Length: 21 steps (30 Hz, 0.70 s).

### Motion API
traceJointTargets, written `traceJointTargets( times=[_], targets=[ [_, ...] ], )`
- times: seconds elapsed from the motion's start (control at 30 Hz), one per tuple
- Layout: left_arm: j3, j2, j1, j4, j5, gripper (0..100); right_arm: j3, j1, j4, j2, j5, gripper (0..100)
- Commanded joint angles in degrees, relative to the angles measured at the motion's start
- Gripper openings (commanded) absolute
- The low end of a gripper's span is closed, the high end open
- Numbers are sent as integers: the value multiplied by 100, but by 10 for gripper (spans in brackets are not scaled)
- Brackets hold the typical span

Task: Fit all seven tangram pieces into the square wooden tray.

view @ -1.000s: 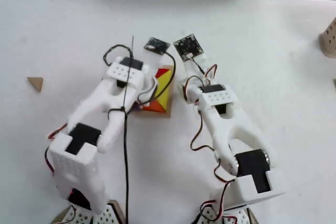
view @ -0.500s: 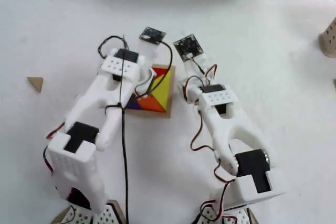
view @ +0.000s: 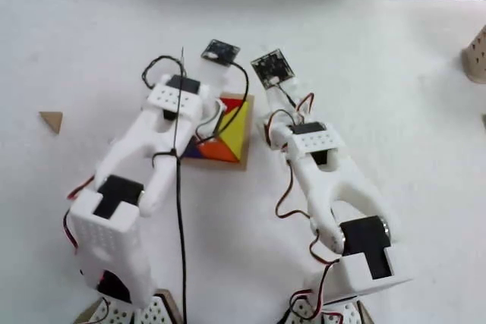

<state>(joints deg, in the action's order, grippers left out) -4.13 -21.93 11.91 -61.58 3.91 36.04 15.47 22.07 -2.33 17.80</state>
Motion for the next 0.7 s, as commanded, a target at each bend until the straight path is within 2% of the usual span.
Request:
traceJointTargets(
  times=[0.0,0.27,0.4,0.47,0.57,0.67],
  targets=[
    [35,66,-13,448,18,26,-237,57,-57,31,-44,17],
    [316,127,-40,510,-53,26,-237,66,-57,31,-44,17],
    [563,488,-215,-316,-633,26,-237,66,-57,31,-44,17],
    [484,787,-453,-651,-580,26,-237,66,-57,31,-44,17],
    [26,831,-892,-290,-580,26,-237,66,-66,31,-44,17],
    [35,418,-1015,9,-580,26,-237,66,-66,31,-44,17]
  ],
)
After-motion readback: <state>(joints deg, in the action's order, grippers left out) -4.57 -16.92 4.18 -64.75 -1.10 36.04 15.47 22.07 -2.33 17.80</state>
